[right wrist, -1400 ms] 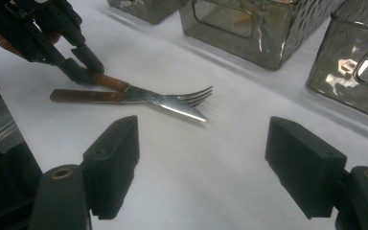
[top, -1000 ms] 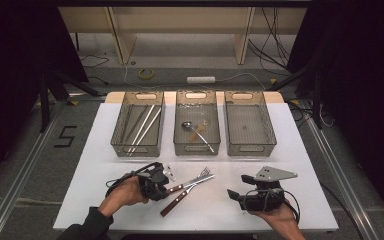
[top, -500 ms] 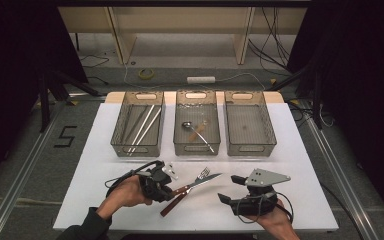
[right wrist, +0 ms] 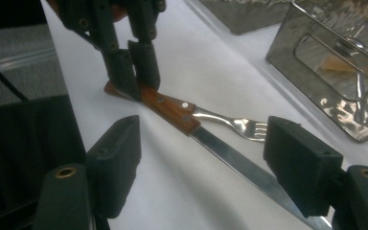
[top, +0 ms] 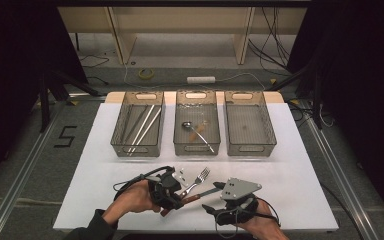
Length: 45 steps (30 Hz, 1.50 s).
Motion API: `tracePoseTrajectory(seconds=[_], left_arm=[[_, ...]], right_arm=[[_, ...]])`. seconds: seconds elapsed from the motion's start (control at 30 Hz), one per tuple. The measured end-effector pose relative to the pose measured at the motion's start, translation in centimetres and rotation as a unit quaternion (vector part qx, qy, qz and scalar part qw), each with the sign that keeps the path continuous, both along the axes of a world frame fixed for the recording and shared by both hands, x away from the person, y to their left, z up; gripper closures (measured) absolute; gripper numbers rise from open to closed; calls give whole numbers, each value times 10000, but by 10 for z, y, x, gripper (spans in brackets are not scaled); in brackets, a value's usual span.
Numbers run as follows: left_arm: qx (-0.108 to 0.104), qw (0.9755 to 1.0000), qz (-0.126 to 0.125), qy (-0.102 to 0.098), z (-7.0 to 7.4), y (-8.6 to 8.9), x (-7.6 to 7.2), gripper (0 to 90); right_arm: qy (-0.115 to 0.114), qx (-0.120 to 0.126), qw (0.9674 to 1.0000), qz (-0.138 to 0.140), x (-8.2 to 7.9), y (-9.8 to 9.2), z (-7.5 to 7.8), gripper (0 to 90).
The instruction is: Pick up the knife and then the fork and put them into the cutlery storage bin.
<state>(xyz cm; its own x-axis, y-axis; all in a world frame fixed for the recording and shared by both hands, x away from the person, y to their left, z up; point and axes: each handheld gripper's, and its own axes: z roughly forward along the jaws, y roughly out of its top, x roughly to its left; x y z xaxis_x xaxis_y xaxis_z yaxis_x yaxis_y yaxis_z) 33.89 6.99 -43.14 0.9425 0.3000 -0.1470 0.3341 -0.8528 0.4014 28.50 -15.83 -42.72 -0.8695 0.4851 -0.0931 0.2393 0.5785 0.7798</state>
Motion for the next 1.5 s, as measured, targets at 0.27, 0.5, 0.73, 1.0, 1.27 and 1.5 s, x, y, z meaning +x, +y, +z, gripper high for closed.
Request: tracePoseTrajectory(seconds=[0.27,0.5,0.73,1.0,1.27,1.5], left_arm=[[-90,9998,-18,158,0,-7,-1,751],[-57,9997,-100,236,2,-13,-2,751],[-27,9992,-229,312,3,-19,-5,750],[13,9988,-316,367,4,-25,-8,750],[45,9984,-385,403,5,-27,-9,750],[50,9982,-399,451,4,-28,-10,750]], right_arm=[[-243,-552,9977,302,-6,14,-7,316],[-430,-946,9935,457,-9,22,-13,342],[-718,-1349,9862,631,-11,29,-21,397],[-824,-1800,9757,937,-12,34,-26,500],[-1045,-2051,9669,1100,-14,39,-30,594],[-1141,-2215,9617,1144,-16,41,-32,685]])
